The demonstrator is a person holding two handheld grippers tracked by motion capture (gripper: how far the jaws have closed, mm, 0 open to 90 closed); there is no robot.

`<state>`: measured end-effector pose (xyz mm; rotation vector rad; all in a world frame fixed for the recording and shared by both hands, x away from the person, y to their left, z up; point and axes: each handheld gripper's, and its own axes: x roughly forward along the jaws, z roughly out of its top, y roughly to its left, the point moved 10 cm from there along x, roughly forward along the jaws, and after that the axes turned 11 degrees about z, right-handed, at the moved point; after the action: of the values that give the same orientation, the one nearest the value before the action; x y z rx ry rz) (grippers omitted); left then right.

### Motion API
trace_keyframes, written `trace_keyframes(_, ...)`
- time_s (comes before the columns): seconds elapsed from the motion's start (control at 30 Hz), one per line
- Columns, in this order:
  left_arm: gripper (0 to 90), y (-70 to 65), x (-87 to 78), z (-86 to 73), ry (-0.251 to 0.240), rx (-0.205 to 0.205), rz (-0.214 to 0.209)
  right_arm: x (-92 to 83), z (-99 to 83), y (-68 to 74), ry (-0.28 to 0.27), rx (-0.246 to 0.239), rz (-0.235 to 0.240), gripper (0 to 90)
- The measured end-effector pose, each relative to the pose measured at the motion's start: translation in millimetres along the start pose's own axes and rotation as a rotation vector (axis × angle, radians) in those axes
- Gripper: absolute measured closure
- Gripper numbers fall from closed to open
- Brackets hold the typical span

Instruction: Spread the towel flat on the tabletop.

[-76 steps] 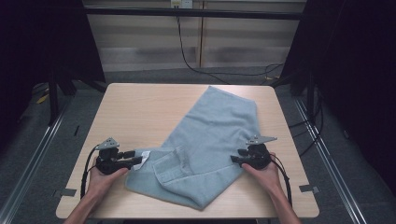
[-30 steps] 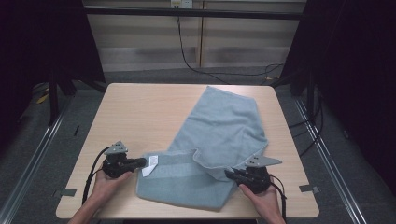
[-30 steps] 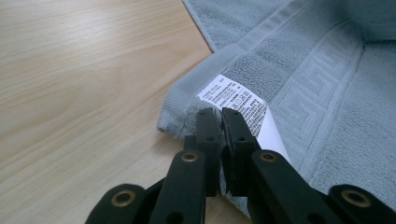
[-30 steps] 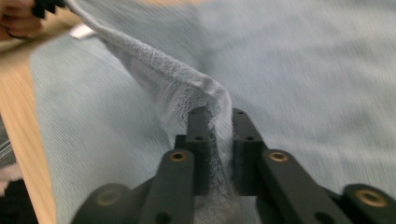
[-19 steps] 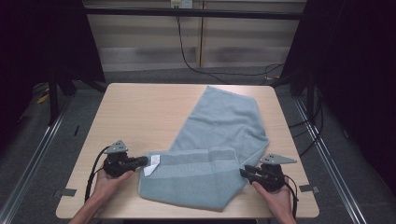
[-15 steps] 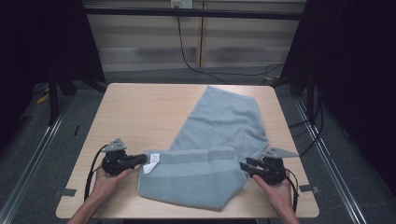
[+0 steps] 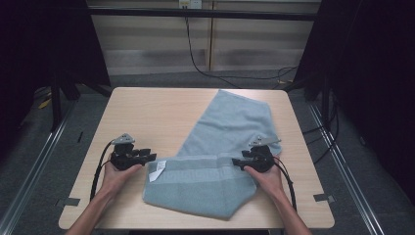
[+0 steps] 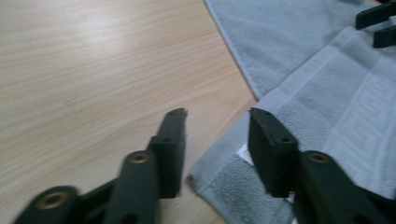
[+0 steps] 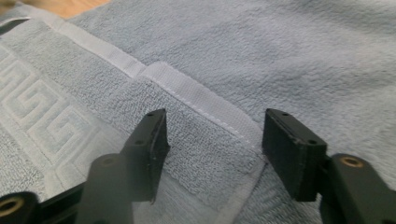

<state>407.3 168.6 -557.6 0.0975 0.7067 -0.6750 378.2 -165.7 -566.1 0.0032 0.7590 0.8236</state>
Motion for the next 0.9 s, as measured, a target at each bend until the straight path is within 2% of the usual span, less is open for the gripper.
trace_keyframes(0.03,49.8,-0.5,2.8,-3.8,0.012,0.023,0.007,1.3,-1.0,2.1,-0.002,-0.009,0.015,35.8)
trace_keyframes(0.07,48.1,-0.5,2.8,-3.8,0.012,0.023,0.007,1.3,-1.0,2.1,-0.002,-0.009,0.015,35.8)
trace_keyframes(0.1,46.2,-3.6,5.9,-7.7,0.028,0.04,0.008,5.4,-5.2,8.8,0.018,-0.031,0.035,35.9)
trace_keyframes(0.13,45.1,-5.1,6.6,-10.1,0.039,0.06,0.007,6.6,-5.9,9.9,0.019,-0.046,0.03,36.1)
trace_keyframes(0.17,44.7,-6.9,7.1,-11.4,0.041,0.063,0.003,8.0,-7.0,11.3,0.028,-0.075,0.001,36.7)
trace_keyframes(0.23,43.3,-9.1,6.3,-14.3,0.041,0.091,0.008,9.2,-7.6,13.0,0.045,-0.089,-0.026,39.5)
trace_keyframes(0.27,42.5,-9.1,6.3,-14.3,0.041,0.091,0.008,9.2,-7.6,13.0,0.045,-0.089,-0.026,39.5)
trace_keyframes(0.3,42.5,-11.0,4.6,-16.0,0.042,0.094,0.001,9.3,-8.4,13.4,0.052,-0.097,-0.041,42.0)
trace_keyframes(0.33,38.8,-13.7,2.7,-18.2,0.035,0.1,-0.011,8.0,-8.9,14.8,0.061,-0.104,-0.039,55.1)
trace_keyframes(0.4,39.5,-16.7,-0.3,-21.3,0.031,0.124,-0.01,7.0,-9.9,16.1,0.048,-0.105,-0.037,64.3)
trace_keyframes(0.43,42.7,-18.3,-1.4,-22.5,0.032,0.136,-0.015,7.0,-10.1,18.6,0.04,-0.12,-0.032,73.4)
trace_keyframes(0.47,47.7,-20.5,-2.5,-24.1,0.03,0.162,-0.01,7.2,-10.7,20.9,0.038,-0.136,-0.032,76.7)
trace_keyframes(0.5,52.7,-23.1,-3.4,-25.4,0.03,0.179,-0.017,7.6,-10.8,23.3,0.034,-0.142,-0.035,76.7)
trace_keyframes(0.53,58.2,-25.9,-4.1,-26.4,0.033,0.185,-0.036,7.0,-11.1,24.4,0.036,-0.132,-0.021,76.7)
trace_keyframes(0.57,64.4,-25.9,-4.1,-26.4,0.033,0.185,-0.036,6.4,-10.9,23.8,0.031,-0.125,-0.014,76.5)
trace_keyframes(0.6,71.5,-33.0,-5.1,-28.8,0.038,0.214,-0.063,5.3,-10.6,22.7,0.018,-0.102,-0.001,76.4)
trace_keyframes(0.63,77.2,-34.7,-5.2,-29.0,0.039,0.218,-0.066,5.1,-9.7,22.6,0.009,-0.086,0.012,76.0)
trace_keyframes(0.7,81.8,-36.2,-5.3,-29.2,0.043,0.21,-0.072,2.1,-6.8,22.3,-0.006,-0.068,0.019,74.8)
trace_keyframes(0.73,82.2,-36.2,-5.3,-29.2,0.043,0.21,-0.072,2.1,-6.8,22.3,-0.006,-0.068,0.019,74.8)
trace_keyframes(0.77,82.6,-35.9,-6.5,-28.7,0.045,0.183,-0.082,-1.0,-3.6,22.7,-0.023,-0.059,0.026,74.5)
trace_keyframes(0.83,82.9,-36.0,-7.5,-27.9,0.04,0.175,-0.086,-3.1,-1.6,22.7,-0.036,-0.049,0.032,73.6)
trace_keyframes(0.9,83.2,-36.8,-13.0,-22.6,0.014,0.142,-0.107,-11.2,4.5,23.8,-0.069,-0.036,0.045,75.4)
